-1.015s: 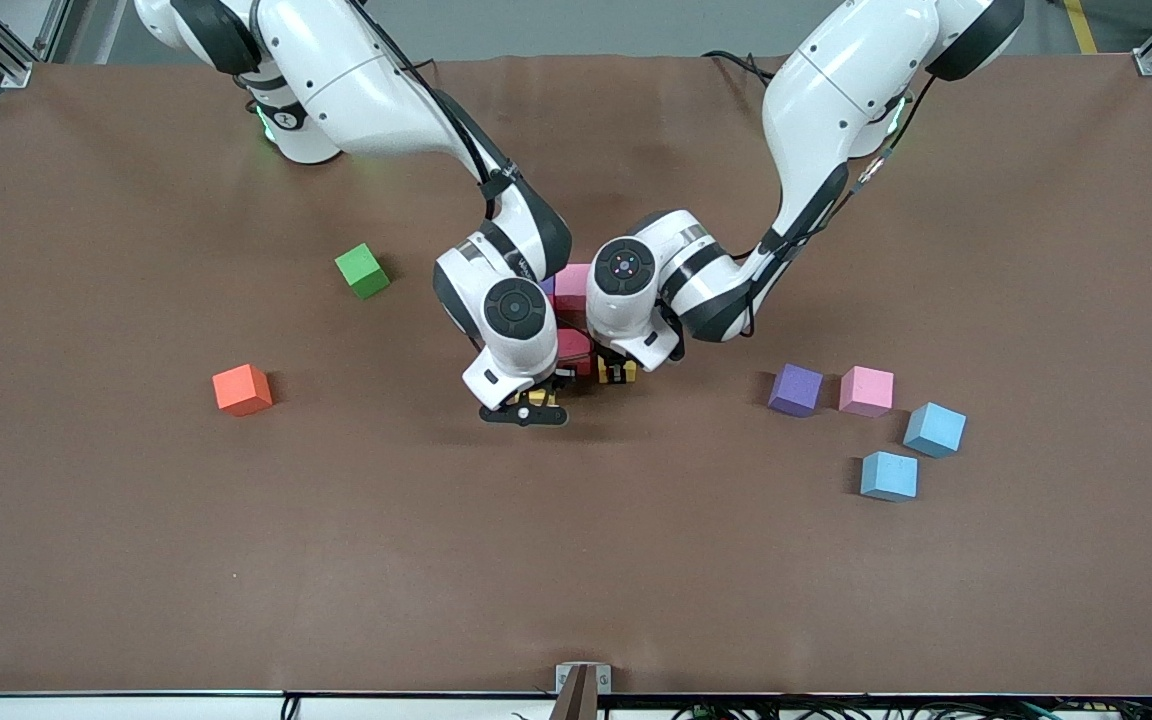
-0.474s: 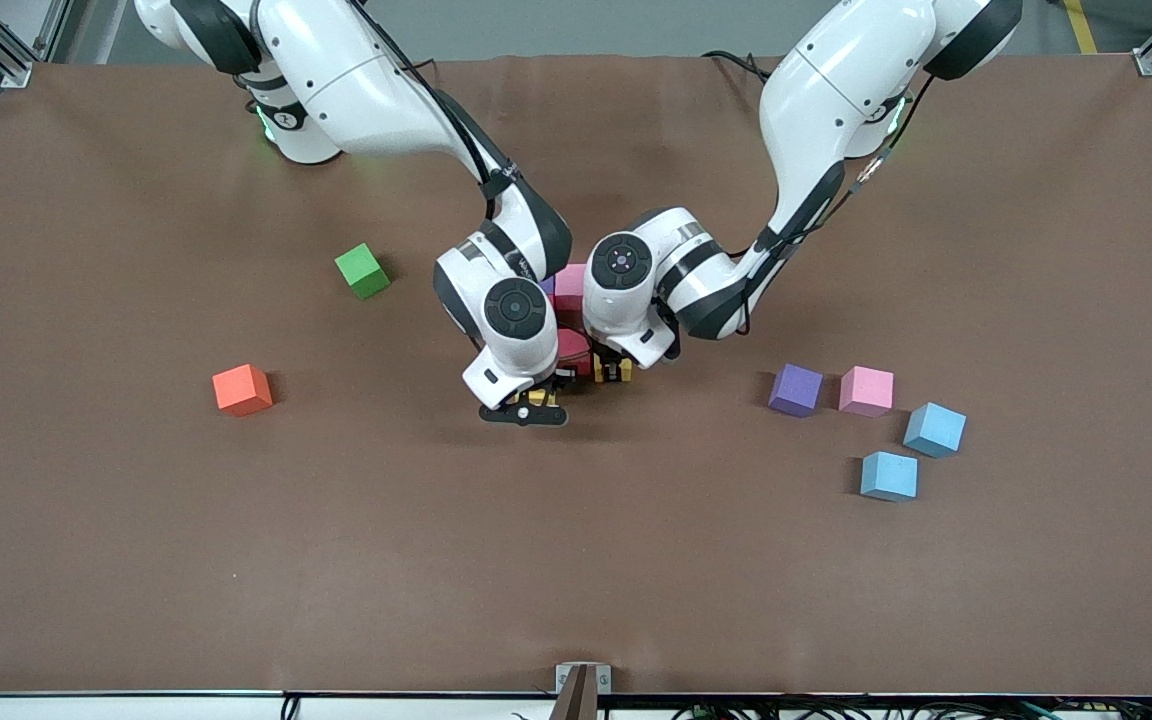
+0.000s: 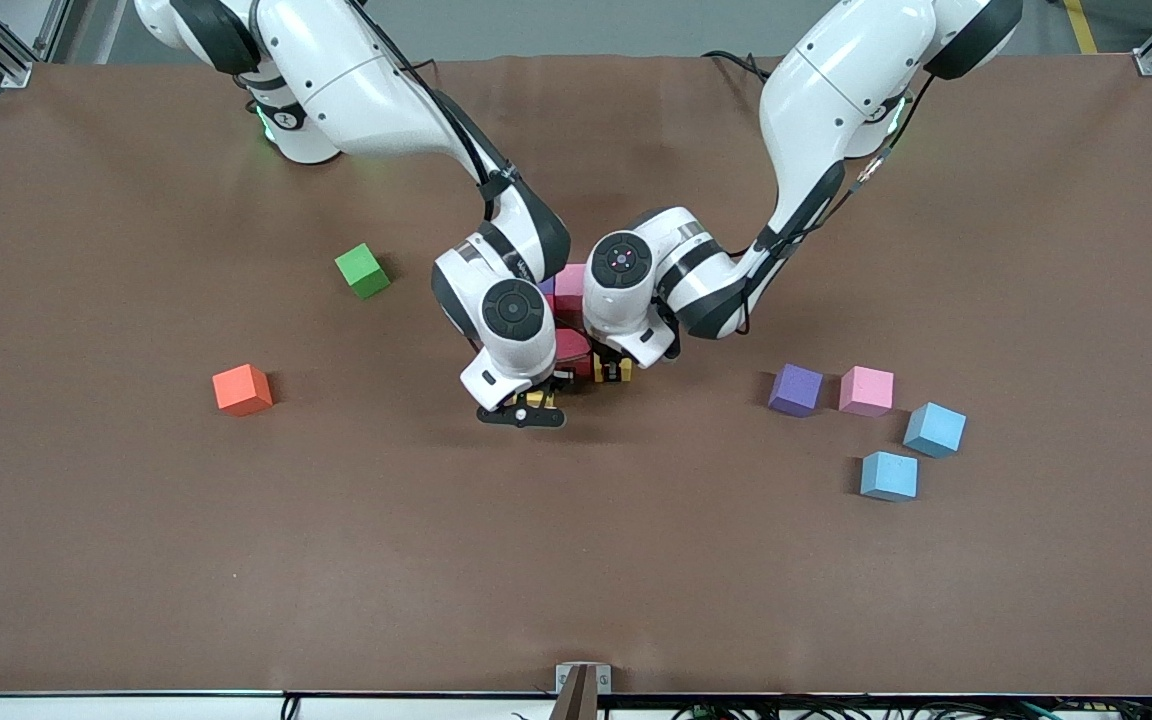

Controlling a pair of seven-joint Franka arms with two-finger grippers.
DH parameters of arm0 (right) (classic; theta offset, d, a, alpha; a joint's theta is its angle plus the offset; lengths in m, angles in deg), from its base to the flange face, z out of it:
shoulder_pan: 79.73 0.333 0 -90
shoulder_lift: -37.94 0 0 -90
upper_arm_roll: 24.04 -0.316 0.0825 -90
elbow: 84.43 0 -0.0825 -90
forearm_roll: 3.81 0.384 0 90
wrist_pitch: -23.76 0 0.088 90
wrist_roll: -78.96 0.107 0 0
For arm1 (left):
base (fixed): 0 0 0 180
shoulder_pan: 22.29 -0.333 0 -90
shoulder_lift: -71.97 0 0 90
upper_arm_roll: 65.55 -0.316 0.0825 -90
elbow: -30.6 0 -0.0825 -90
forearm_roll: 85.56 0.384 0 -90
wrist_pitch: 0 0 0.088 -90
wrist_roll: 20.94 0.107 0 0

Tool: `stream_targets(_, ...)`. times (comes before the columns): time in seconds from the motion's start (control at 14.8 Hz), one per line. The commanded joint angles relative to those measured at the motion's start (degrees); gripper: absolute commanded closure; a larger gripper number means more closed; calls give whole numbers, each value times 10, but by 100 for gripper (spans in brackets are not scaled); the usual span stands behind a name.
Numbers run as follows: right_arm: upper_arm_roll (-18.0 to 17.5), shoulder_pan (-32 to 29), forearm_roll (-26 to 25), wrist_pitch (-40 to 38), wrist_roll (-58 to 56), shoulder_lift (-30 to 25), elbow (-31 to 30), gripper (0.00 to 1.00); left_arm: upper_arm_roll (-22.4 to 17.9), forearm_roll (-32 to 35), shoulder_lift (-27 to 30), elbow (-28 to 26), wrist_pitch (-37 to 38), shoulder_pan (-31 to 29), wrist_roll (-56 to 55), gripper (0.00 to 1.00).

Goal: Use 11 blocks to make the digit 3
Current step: 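Lower the yellow blocks into the row beside the red blocks with both grippers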

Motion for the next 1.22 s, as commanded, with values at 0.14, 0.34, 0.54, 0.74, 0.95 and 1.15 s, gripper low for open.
stream_targets(0.14, 0, -3, -3, -1, -11, -1, 5, 97, -5, 15, 13, -34, -15, 3, -4, 62)
stream_targets(0.34, 0, -2, -3, -3, -12, -1, 4, 97, -4, 15, 14, -40, -15, 3, -4, 62)
stream_targets(0.54, 0, 0, -3, -5, -10, -3, 0, 97, -4, 15, 15, -43, -15, 4, -6, 62)
stream_targets(0.74, 0, 3, -3, -9, -9, -3, 0, 97, -3, 15, 15, -42, -15, 10, -10, 62)
stream_targets(0.95, 0, 4, -3, -7, -10, -3, -8, 97, -3, 14, 14, -42, -15, 13, -11, 62)
stream_targets(1.15, 0, 5, -3, -6, -10, -3, -8, 97, -3, 14, 13, -42, -15, 14, -12, 62)
